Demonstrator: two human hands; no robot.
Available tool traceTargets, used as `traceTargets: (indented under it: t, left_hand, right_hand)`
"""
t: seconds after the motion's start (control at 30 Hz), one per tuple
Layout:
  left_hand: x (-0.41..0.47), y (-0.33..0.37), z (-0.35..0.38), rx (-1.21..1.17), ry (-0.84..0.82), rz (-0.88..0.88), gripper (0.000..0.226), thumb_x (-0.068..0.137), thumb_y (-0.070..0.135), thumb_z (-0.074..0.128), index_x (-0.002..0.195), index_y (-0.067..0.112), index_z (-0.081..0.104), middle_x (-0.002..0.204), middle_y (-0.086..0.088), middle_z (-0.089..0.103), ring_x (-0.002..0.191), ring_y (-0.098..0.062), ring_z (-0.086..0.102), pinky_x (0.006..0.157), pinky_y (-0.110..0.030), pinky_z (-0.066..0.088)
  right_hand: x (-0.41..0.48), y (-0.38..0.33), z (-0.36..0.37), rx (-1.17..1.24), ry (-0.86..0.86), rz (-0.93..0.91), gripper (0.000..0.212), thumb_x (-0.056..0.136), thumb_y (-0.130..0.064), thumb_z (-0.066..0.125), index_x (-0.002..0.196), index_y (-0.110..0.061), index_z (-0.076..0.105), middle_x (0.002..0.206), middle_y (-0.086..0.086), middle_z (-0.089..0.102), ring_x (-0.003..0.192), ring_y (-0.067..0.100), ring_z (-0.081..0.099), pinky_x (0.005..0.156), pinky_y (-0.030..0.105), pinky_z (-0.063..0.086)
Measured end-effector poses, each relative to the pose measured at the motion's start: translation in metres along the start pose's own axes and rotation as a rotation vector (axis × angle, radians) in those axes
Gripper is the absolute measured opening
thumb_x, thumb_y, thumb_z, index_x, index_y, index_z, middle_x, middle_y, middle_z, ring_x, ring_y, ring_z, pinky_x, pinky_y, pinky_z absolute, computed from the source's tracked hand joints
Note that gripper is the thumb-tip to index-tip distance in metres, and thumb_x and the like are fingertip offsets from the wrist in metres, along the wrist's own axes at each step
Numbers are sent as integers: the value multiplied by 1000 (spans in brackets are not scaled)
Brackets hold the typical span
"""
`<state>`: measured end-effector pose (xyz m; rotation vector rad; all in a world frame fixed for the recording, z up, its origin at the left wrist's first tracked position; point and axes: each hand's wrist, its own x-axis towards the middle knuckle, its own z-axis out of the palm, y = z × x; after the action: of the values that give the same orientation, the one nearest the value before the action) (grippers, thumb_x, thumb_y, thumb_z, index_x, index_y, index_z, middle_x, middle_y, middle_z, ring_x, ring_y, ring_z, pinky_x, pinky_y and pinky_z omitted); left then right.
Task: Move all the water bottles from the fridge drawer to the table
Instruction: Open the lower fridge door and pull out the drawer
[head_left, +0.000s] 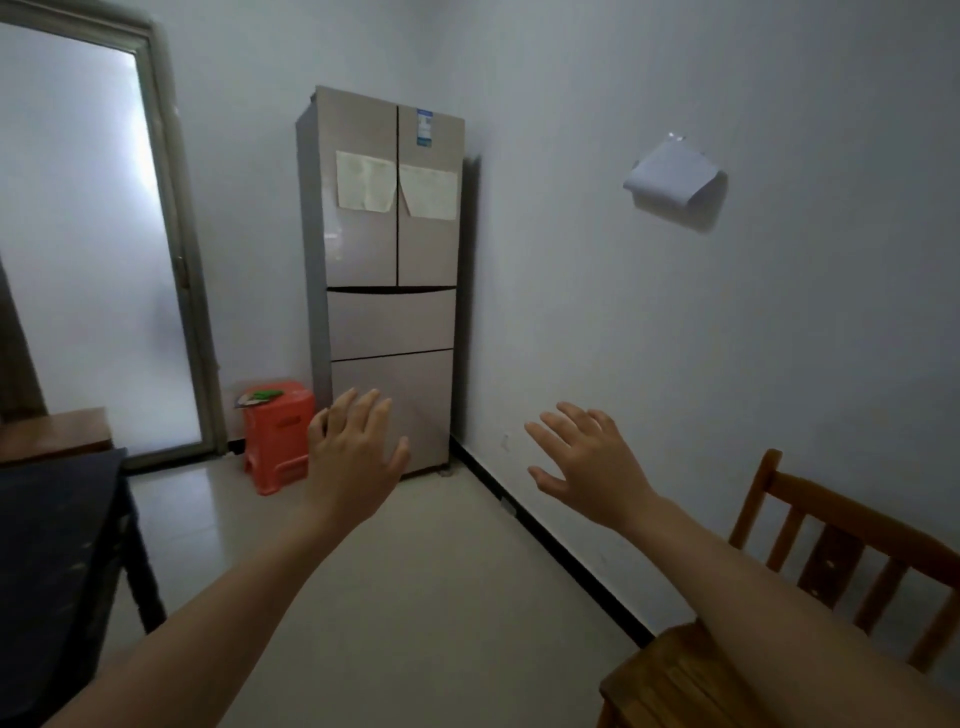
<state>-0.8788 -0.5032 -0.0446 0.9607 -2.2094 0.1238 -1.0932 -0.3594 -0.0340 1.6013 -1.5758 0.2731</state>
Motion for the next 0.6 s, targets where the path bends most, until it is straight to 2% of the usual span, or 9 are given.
traceTargets:
  t: [0.13, 0.3, 0.5, 0.6]
  left_hand:
    - [23, 12, 25, 31, 14, -74, 68, 79, 46, 26, 118, 0, 57, 128, -21, 54, 124, -38, 44, 98, -52, 33]
    - [44, 1, 46, 84, 13, -157, 67, 79, 46, 26, 118, 0, 56, 126, -20, 56, 122, -37, 46, 96, -52, 34]
    - [81, -49, 75, 134, 29, -206, 64, 79, 45, 29, 116, 1, 58, 123, -20, 58, 120, -36, 48, 97, -51, 36]
    - [108, -85, 96, 142, 22, -234, 67, 79, 46, 27, 117, 1, 57, 123, -20, 58, 122, -36, 47, 98, -50, 35]
  right_hand:
    - [16, 37, 33, 64, 10, -32, 48, 56, -34, 85, 96, -11, 72, 95, 8, 72, 92, 27, 68, 75, 41, 54]
    - [41, 47, 82, 176, -34, -34, 48, 55, -32, 86, 96, -10, 72, 95, 10, 72, 92, 28, 68, 74, 43, 54]
    - [94, 42, 150, 250, -62, -72, 52, 54, -29, 88, 99, -9, 72, 95, 13, 72, 90, 31, 69, 68, 44, 57]
    - [130, 37, 189, 276, -99, -84, 51, 61, -27, 84, 106, -7, 69, 101, 16, 70, 96, 34, 67, 72, 46, 56]
